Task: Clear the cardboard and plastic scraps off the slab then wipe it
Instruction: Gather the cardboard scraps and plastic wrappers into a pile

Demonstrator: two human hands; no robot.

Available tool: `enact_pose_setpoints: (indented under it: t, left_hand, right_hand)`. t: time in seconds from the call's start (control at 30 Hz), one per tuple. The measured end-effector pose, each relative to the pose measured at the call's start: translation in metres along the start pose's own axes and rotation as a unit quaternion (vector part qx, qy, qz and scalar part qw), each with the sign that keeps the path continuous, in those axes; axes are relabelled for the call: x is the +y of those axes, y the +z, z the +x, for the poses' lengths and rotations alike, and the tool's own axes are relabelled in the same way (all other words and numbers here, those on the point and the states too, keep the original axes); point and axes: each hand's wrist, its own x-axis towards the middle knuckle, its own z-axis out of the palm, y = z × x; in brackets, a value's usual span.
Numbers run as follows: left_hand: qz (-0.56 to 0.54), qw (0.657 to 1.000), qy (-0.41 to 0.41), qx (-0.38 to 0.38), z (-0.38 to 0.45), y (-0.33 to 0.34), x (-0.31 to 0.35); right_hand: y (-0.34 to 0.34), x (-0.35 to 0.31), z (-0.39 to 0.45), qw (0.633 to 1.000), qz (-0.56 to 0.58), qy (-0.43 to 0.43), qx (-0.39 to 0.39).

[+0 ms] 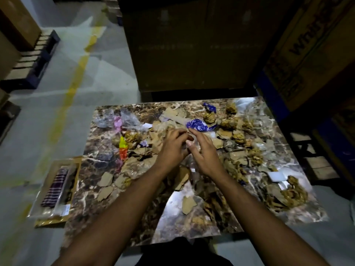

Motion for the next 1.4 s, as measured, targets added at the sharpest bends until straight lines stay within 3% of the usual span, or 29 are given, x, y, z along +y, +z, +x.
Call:
enact_pose_setpoints:
  t: [0.13, 0.23, 0.43, 0.53, 0.73, 0.93, 1.1, 1.27, 1.4]
  left_hand:
    - [0.058, 0.992, 0.006, -0.116, 0.015, 0.041, -0.006]
    - [0.157, 0.966, -0.003, -0.205, 0.021, 0.053, -0.003]
    - [0.136, 0.982, 0.044, -0.124, 0.053, 0.041, 0.011]
    - [0.16, 0.981, 0.029, -0.107, 0.1, 0.047, 0.017]
    - [0.205, 0.962, -0.009, -0.182, 0.203, 0.086, 0.02]
    - [0.214, 0.938, -0.054, -0.266, 0.266, 0.133, 0.004]
    - [0.214, 0.914, -0.068, -0.338, 0.279, 0.16, -0.014]
    - [0.233, 0.931, -0.023, -0.28, 0.264, 0.176, -0.016]
    - [0.138, 0.961, 0.003, -0.241, 0.26, 0.186, -0.014]
  right_hand:
    - [-0.025, 0.046, 0.001, 0.996, -0.041, 0.062, -0.044]
    - [-0.052, 0.071, 0.011, 0.992, -0.074, 0.07, -0.075]
    - [-0.129, 0.11, 0.082, 0.987, -0.125, 0.091, -0.03]
    - [-0.155, 0.136, 0.125, 0.974, -0.186, 0.115, -0.061]
    - [-0.179, 0.193, 0.179, 0.87, -0.431, 0.15, -0.184]
    - [-0.222, 0.256, 0.212, 0.889, -0.388, 0.202, -0.139]
    - [-0.22, 0.287, 0.233, 0.892, -0.29, 0.26, -0.231]
    - [-0.18, 0.266, 0.226, 0.884, -0.307, 0.213, -0.28]
    - [-0.152, 0.255, 0.216, 0.908, -0.29, 0.143, -0.266]
